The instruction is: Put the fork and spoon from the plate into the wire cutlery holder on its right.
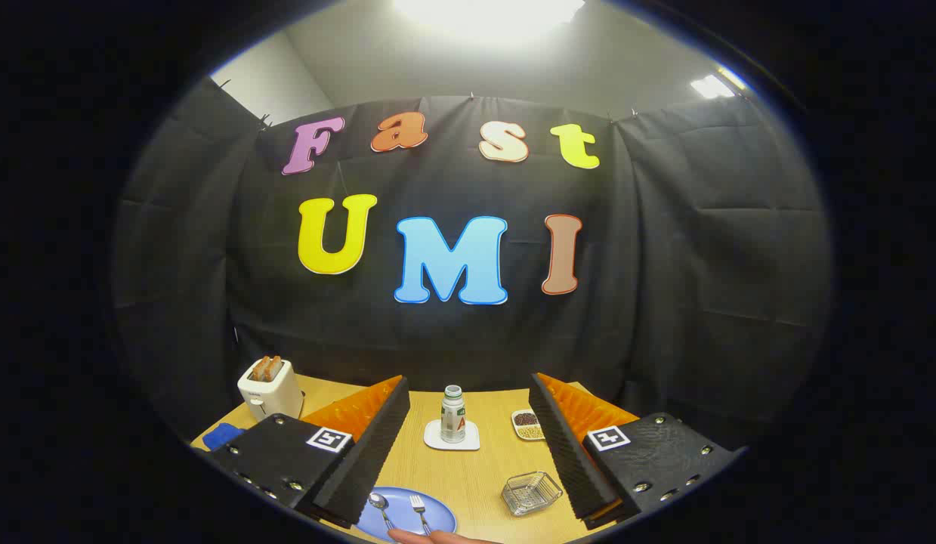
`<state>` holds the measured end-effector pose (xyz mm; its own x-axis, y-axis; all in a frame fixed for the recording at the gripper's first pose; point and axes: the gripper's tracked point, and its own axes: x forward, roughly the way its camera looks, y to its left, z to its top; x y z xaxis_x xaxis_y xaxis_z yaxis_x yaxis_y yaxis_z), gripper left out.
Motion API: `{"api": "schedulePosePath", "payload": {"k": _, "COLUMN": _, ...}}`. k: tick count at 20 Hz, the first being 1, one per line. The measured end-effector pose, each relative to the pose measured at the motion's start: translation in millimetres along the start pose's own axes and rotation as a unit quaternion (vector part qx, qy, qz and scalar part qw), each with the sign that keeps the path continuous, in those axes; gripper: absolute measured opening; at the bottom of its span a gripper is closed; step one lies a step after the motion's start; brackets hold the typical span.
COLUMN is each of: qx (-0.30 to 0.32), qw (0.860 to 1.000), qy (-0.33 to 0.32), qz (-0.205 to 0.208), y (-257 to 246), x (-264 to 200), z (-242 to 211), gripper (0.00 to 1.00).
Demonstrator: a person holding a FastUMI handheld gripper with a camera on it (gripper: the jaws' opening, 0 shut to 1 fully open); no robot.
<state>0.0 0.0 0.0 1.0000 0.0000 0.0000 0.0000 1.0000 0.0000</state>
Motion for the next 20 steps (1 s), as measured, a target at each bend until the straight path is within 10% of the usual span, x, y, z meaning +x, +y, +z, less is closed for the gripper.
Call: {"api": "schedulePosePath", "payload": {"k": 20, "qx": 0.003, "qw": 1.0, "qy": 0.004, "qz": 0.0, "y": -3.8, "x": -5.3, "z": -5.8, "gripper": 0.97}}
